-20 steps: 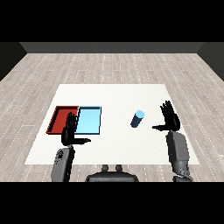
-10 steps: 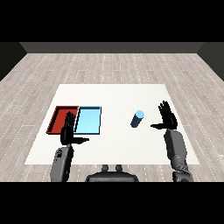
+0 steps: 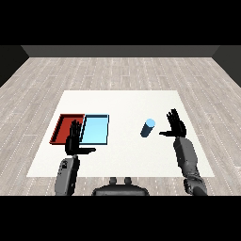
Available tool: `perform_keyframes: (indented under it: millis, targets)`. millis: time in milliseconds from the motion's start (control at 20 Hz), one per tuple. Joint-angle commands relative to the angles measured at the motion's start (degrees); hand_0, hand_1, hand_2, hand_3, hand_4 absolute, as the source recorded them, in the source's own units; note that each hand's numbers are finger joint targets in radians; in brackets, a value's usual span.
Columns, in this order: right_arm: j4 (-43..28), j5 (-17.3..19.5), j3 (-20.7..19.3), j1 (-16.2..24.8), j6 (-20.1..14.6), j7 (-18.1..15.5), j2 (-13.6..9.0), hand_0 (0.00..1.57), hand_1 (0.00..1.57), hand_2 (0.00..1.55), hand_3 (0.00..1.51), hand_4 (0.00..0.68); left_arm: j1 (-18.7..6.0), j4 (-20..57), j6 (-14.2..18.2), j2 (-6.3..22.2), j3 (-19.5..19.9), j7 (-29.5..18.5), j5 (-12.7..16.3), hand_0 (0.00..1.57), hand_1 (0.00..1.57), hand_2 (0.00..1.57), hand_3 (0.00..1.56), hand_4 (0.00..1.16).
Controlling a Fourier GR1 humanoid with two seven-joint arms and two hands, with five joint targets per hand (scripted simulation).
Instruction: Pick the blue can and put it in the blue box
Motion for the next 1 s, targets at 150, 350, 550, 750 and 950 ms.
perform_keyframes:
  millis: [150, 350, 550, 750, 950]
  targets:
    - [3.05, -0.05, 0.95, -1.74, -2.93, 1.1, 2.41, 0.0, 0.0, 0.0, 0.0, 0.0, 3.72, -6.34, 0.08, 0.65, -0.33, 3.94, 0.78, 0.0, 0.0, 0.0, 0.0, 0.0]
    - [1.4, 0.29, 2.35, 1.03, -4.03, 0.05, 4.83, 0.0, 0.0, 0.0, 0.0, 0.0, 0.97, -0.75, 0.22, -1.51, -0.7, -1.47, 0.43, 0.0, 0.0, 0.0, 0.0, 0.0]
    - [0.66, -0.96, 2.24, 1.83, -2.92, 0.18, 4.3, 0.0, 0.0, 0.0, 0.0, 0.0, 0.87, -1.01, -1.19, 0.6, 1.07, 0.84, 2.14, 0.0, 0.0, 0.0, 0.0, 0.0]
    - [11.61, -0.03, 1.12, -2.12, -0.1, -4.28, 2.55, 0.0, 0.0, 0.0, 0.0, 0.0, 1.78, -4.79, 0.75, -0.44, 0.13, 2.92, 1.82, 0.0, 0.0, 0.0, 0.0, 0.0]
    - [18.74, 2.18, 1.89, -8.46, -0.24, -5.63, 2.42, 0.0, 0.0, 0.0, 0.0, 0.0, 0.66, -4.21, 1.72, -0.27, -0.29, 2.32, 0.04, 0.0, 0.0, 0.0, 0.0, 0.0]
